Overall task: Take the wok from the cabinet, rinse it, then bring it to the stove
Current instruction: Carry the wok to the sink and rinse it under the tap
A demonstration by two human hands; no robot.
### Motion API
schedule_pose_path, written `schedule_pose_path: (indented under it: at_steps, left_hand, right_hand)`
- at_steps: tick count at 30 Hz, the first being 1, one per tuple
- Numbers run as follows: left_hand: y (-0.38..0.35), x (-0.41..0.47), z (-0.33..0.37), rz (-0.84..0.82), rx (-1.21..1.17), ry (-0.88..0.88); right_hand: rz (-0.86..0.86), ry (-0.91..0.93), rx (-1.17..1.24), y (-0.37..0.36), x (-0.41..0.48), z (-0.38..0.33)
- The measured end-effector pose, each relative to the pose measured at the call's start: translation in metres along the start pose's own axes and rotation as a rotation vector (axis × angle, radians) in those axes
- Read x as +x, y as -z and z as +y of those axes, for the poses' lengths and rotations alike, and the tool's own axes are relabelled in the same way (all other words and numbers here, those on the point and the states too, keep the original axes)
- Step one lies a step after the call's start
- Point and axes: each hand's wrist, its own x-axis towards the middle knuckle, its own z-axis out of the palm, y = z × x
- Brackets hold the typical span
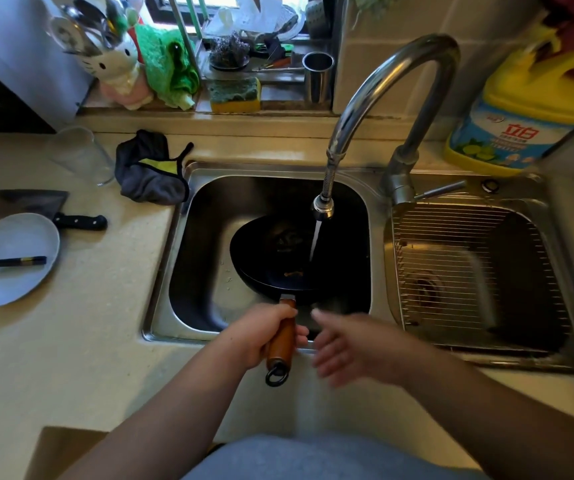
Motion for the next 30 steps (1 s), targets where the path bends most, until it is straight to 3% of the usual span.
schedule_pose_path:
  at_steps: [2,4,7,9,16,24,30]
  left_hand:
    - [-0.006,0.003,-0.002,-0.001,0.058,-0.024]
    - [-0.011,0.006,-0.006,-0.016,0.080,-0.033]
    - [-0.014,0.015,-0.013,-0.019,0.008,-0.026]
    - [-0.015,0.018,-0.014,-0.062,-0.061,0.014]
    - [-0.025,0.024,-0.025,-0.104,0.031,-0.007]
    - [-0.033,0.016,-0.040,-0.236,-0.045,-0.068]
    - [-0.038,0.018,-0.051,-0.238,-0.141,-0.081]
  right_hand:
    - [-0.142,-0.057,0.110,-0.028,-0.005,0.011]
    - [-0.174,-0.085,0.284,-0.045,-0.004,0.012]
    - [-0.108,-0.072,0.555,-0.060,0.006,0.007]
    - [-0.014,-0.016,0.607,-0.063,0.014,0.009]
    - [0.007,0.024,0.475,-0.043,0.005,0.042]
    - [-0.166,0.176,0.350,-0.010,-0.008,0.085]
    - [-0.162,0.280,0.091,0.007,-0.008,0.096]
